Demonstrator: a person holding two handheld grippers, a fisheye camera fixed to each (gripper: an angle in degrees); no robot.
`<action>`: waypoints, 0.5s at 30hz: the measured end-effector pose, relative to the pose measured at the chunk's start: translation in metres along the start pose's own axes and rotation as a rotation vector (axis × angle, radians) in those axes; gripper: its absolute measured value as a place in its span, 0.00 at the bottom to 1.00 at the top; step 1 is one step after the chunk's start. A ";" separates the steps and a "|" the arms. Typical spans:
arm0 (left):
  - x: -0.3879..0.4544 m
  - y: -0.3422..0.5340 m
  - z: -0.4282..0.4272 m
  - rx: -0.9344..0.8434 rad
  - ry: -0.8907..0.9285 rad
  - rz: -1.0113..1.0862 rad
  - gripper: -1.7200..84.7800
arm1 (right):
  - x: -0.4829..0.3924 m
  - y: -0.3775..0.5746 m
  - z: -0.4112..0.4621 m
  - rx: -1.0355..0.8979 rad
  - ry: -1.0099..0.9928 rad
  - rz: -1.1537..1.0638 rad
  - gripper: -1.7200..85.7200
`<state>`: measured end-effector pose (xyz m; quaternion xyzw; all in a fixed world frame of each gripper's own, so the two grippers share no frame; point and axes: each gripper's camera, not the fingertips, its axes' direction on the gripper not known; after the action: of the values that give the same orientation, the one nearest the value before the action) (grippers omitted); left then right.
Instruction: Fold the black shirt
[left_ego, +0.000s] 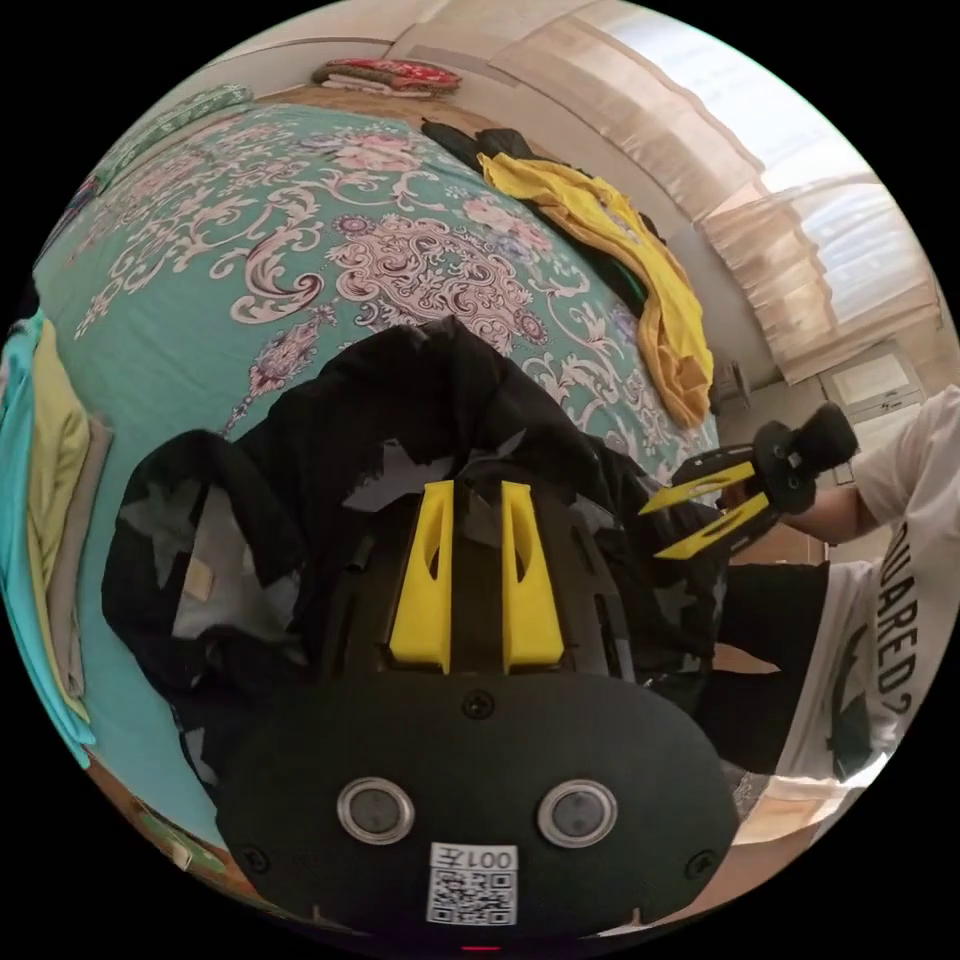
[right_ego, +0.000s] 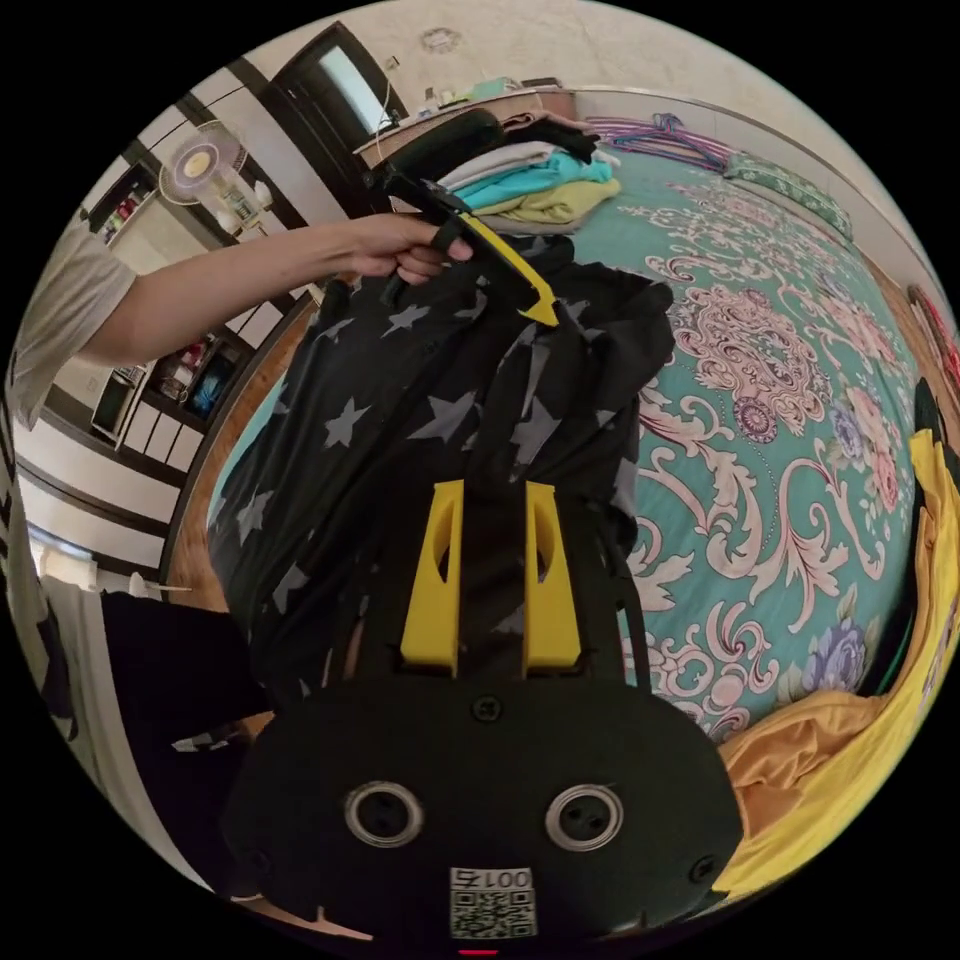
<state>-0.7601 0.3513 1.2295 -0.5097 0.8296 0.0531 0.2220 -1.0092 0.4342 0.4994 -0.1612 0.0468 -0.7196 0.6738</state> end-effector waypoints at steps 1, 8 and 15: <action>0.003 -0.003 0.005 -0.013 -0.014 0.003 0.07 | -0.006 -0.006 0.005 -0.010 0.016 0.016 0.10; 0.022 0.021 -0.005 -0.064 -0.090 0.069 0.01 | -0.050 -0.020 0.023 -0.003 0.197 0.145 0.04; 0.020 0.082 -0.026 0.040 -0.050 -0.008 0.01 | -0.098 -0.020 0.022 0.006 0.238 0.043 0.03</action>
<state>-0.8475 0.3658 1.2326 -0.5072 0.8225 0.0485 0.2529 -1.0174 0.5360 0.5096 -0.0716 0.1276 -0.7193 0.6792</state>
